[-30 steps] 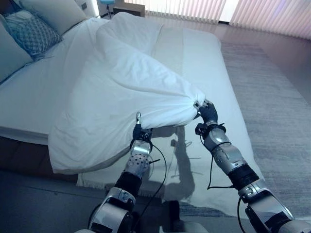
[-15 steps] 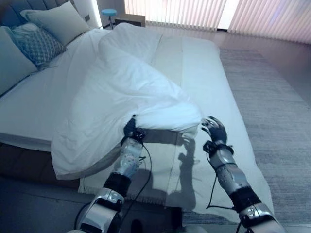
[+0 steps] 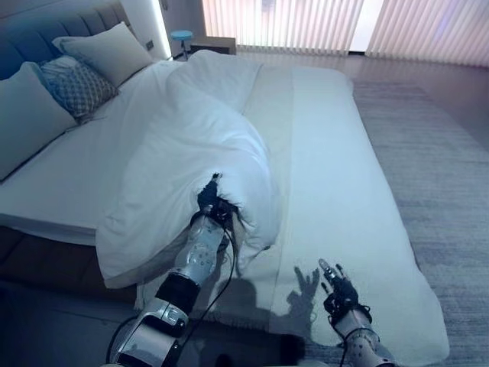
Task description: Make the bed
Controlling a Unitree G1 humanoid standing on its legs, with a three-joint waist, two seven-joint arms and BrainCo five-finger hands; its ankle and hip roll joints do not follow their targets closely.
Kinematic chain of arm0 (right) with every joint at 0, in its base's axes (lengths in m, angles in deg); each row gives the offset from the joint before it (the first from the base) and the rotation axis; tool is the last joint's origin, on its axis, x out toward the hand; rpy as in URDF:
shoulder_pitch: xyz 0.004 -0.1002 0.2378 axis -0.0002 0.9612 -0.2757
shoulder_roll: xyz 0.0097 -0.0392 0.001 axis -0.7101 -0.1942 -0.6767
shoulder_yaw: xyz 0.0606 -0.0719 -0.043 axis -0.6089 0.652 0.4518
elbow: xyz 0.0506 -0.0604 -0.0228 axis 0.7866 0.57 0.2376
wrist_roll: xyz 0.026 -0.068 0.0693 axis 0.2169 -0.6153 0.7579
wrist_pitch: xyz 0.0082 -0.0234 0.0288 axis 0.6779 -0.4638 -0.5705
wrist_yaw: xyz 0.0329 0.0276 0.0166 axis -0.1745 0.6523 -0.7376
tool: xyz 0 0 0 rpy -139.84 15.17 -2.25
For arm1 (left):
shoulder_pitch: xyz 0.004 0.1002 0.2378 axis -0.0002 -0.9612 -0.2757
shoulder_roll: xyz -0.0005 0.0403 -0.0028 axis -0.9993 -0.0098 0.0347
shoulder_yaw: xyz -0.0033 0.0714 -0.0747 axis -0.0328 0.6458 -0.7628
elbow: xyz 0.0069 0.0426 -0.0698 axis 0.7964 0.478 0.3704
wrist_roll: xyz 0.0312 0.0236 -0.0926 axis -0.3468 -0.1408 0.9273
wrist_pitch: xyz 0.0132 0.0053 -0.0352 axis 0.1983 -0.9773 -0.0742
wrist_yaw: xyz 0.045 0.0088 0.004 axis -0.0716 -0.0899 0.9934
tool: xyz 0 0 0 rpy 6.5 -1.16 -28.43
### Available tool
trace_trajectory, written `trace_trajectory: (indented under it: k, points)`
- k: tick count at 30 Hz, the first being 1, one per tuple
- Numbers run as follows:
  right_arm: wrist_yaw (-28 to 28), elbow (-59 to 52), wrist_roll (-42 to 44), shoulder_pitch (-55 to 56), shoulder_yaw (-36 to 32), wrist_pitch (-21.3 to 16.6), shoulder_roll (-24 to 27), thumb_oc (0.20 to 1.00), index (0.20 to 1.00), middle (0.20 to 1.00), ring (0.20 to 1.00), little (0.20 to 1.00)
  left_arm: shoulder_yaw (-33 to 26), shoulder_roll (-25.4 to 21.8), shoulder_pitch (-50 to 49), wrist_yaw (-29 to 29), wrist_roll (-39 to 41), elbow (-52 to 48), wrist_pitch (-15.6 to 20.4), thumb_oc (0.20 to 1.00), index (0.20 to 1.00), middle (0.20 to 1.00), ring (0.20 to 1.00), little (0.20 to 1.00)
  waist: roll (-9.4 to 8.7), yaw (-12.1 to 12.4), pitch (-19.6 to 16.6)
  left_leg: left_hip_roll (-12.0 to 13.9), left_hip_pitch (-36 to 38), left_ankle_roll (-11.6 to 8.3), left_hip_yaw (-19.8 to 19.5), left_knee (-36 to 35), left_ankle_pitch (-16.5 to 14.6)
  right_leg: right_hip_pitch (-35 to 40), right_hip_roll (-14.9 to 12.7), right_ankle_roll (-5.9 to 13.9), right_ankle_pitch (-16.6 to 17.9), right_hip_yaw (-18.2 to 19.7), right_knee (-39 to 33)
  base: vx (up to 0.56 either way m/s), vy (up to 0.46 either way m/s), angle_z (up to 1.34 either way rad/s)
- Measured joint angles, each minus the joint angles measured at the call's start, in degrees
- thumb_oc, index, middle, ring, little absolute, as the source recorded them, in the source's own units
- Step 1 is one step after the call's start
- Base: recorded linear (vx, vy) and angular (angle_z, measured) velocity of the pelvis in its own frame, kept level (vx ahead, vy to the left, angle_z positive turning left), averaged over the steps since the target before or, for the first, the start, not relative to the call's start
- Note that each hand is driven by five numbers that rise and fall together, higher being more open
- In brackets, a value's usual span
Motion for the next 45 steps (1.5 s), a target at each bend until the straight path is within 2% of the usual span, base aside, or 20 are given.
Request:
trace_trajectory:
  k: [4, 7, 11, 16, 23, 30, 34, 40, 45]
  points:
    - [3.5, 1.4, 4.6, 0.3, 3.6, 1.0, -0.8, 1.000, 1.000, 1.000, 1.000, 1.000, 0.9, -0.1, 0.0, -1.3, 0.0, -0.4, 0.0, 0.200, 0.200, 0.200, 0.200, 0.200, 0.18, 0.0, 0.1, 0.0, 0.0, 0.14, 0.1, 0.3, 0.1, 0.0, 0.0, -0.15, 0.1, -0.2, 0.0, 0.00, -0.001, 0.01]
    - [8.7, 2.8, 12.4, 0.7, 8.0, 4.3, -1.3, 1.000, 1.000, 1.000, 1.000, 1.000, 1.8, -0.3, 0.0, -2.6, 0.0, -0.4, -0.6, 0.200, 0.200, 0.200, 0.200, 0.200, 0.28, 0.3, 0.1, 0.0, -0.1, -0.04, 0.7, 0.3, 0.0, -0.2, 0.0, -0.03, 0.0, 0.0, 0.0, 0.01, -0.010, -0.04]
    - [11.6, 3.6, 18.5, 1.2, 11.8, 6.9, -2.7, 1.000, 1.000, 1.000, 1.000, 1.000, 2.2, -0.5, 0.0, -3.5, 0.0, -0.4, -1.5, 0.200, 0.200, 0.200, 0.200, 0.200, 0.65, 0.3, 0.4, 0.1, 0.0, -0.31, 1.3, 0.3, -0.2, -0.4, 0.1, -0.02, 0.0, 0.3, 0.0, 0.03, -0.014, -0.07]
    - [12.2, 3.6, 24.3, 0.4, 13.3, 7.1, -3.7, 1.000, 1.000, 1.000, 1.000, 1.000, 3.4, -0.4, 0.0, -4.3, 0.0, -0.4, -1.7, 0.200, 0.200, 0.200, 0.200, 0.200, 1.42, 0.5, 0.8, 0.2, 0.0, -0.35, 1.5, 0.3, -0.3, -0.6, 0.2, 0.19, -0.2, 0.7, 0.0, 0.01, -0.007, -0.03]
    - [12.2, 3.6, 30.8, -3.1, 13.9, 5.0, -5.7, 1.000, 1.000, 1.000, 1.000, 1.000, 6.5, 0.3, -1.7, -5.0, 3.0, -3.7, -2.7, 0.200, 0.200, 0.200, 0.200, 0.200, 2.72, 2.0, 0.9, 0.2, -1.0, -0.37, 1.5, 0.3, -0.3, -1.5, 0.2, 0.04, -0.1, 0.7, 0.0, 0.01, 0.002, 0.01]
    - [12.1, 3.5, 35.4, -5.8, 14.1, 1.3, -7.7, 1.000, 1.000, 1.000, 1.000, 1.000, 9.5, 0.1, -3.0, -5.4, 5.6, -7.3, -2.7, 0.200, 0.200, 0.200, 0.200, 0.200, 3.24, 2.3, 1.0, 0.1, -1.2, -0.23, 0.8, 0.3, -0.2, -1.3, 0.1, -0.11, -0.1, -0.3, 0.0, 0.00, 0.009, 0.06]
    - [12.2, 3.9, 37.8, -7.9, 13.0, -1.2, -8.0, 1.000, 1.000, 1.000, 1.000, 1.000, 11.2, 0.1, -4.5, -5.4, 8.7, -11.4, -2.7, 0.200, 0.200, 0.200, 0.200, 0.200, 3.96, 3.5, 1.2, 0.0, -2.0, -0.18, -0.1, 0.3, -0.1, -1.8, -0.1, -0.13, -0.2, -0.9, 0.0, -0.01, 0.018, 0.10]
    - [11.6, 6.1, 38.7, -12.3, 11.1, -3.8, -8.6, 1.000, 1.000, 1.000, 1.000, 1.000, 12.4, -0.1, -5.8, -5.5, 11.7, -15.4, -2.5, 0.200, 0.200, 0.200, 0.200, 0.200, 5.12, 4.0, 1.8, -0.2, -2.3, -0.13, -0.4, 0.3, -0.1, -1.8, -0.3, -0.08, -0.3, -1.5, 0.0, 0.00, 0.013, 0.03]
    - [11.5, 7.2, 38.7, -14.4, 10.2, -4.8, -8.6, 1.000, 1.000, 1.000, 1.000, 1.000, 14.5, -0.6, -5.8, -6.2, 11.7, -16.3, -2.5, 0.200, 0.200, 0.200, 0.200, 0.200, 5.15, 5.0, 1.8, -0.3, -3.1, 0.15, -0.8, 0.3, 0.2, -2.4, -0.4, -0.04, -0.4, -2.0, 0.0, 0.01, 0.015, 0.05]
